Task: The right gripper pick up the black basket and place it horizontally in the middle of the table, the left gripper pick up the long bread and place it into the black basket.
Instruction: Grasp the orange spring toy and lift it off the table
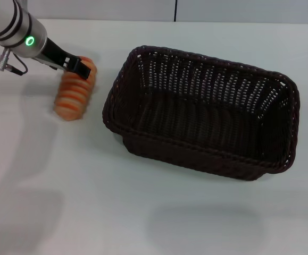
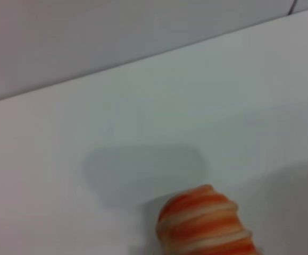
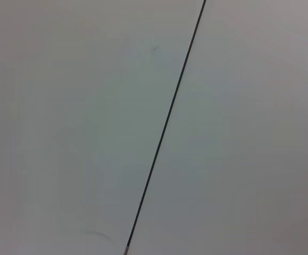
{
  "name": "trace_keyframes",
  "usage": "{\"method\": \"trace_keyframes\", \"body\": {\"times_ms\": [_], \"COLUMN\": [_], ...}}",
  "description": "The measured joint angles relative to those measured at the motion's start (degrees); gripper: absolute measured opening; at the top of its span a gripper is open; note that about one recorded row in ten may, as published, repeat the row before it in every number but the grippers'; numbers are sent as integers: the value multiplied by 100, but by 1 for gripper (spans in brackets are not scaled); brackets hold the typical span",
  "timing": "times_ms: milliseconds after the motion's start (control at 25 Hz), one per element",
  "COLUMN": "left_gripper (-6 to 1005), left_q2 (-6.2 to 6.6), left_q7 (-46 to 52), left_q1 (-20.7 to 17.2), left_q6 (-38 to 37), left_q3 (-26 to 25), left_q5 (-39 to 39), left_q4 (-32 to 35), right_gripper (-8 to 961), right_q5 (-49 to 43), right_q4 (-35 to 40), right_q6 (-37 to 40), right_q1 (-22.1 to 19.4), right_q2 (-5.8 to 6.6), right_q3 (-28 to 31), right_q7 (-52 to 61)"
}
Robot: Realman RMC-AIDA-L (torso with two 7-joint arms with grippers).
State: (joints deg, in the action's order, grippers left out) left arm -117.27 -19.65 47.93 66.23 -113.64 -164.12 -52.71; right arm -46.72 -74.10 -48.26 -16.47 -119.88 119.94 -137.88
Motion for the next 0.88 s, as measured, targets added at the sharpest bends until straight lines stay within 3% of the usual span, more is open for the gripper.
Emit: {"method": "trace_keyframes", "body": {"times_ms": [480, 880], "left_gripper": [785, 784], "left_q2": [20, -22], "left_q7": [-2, 4], "left_q1": [60, 2], "left_q6": [-317, -396], "left_q3": [-115, -101], "left_q5": [-134, -135], "left_q4": [611, 682], "right_gripper": [470, 470], "right_q5": [-4, -4], "right_q4": [-70, -70], "right_q6": [-128, -144], "right_q1": [14, 44], "right_q2": [0, 0], "right_q3": [-14, -36], "right_q7": [48, 57]}}
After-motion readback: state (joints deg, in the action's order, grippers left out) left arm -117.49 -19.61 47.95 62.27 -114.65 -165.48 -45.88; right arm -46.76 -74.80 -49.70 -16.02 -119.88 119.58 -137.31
